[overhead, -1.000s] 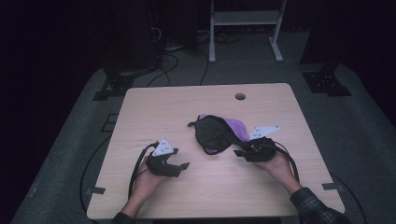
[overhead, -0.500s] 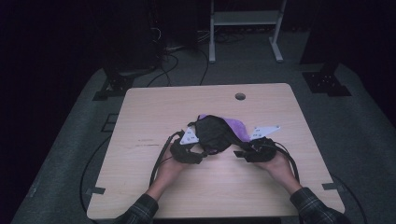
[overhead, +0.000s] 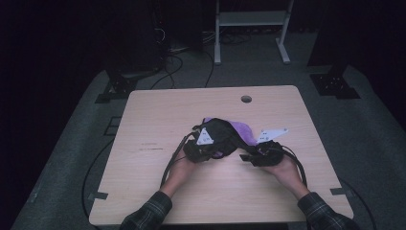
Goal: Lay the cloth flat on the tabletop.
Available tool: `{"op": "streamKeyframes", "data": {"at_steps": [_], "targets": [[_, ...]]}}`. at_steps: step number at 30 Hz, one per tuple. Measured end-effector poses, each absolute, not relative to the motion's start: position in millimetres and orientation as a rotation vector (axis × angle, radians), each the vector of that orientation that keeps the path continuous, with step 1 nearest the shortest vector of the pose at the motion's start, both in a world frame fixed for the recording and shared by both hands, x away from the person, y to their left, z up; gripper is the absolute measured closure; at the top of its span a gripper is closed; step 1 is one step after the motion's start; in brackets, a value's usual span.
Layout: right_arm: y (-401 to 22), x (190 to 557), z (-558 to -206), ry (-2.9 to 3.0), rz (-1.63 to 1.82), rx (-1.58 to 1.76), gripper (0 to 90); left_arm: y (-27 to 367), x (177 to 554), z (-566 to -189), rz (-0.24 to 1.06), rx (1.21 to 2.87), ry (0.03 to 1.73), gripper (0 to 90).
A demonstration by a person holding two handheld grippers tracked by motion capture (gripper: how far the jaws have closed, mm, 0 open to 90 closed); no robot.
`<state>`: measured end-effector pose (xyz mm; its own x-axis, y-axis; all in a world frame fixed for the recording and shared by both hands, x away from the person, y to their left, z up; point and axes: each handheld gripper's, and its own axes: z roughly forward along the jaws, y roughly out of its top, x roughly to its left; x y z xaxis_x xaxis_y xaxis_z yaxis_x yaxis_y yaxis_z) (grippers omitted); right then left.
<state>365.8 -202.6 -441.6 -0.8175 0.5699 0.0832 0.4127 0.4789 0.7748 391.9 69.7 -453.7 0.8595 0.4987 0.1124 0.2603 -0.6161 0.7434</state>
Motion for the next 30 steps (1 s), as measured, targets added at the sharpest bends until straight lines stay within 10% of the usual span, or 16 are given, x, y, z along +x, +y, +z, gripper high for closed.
{"op": "streamKeyframes", "data": {"at_steps": [30], "targets": [[-128.2,396.6,-465.2,2.611,1.096,0.765,54.5,129.2,395.8,-416.0,0.341,2.062,0.68,83.4]]}}
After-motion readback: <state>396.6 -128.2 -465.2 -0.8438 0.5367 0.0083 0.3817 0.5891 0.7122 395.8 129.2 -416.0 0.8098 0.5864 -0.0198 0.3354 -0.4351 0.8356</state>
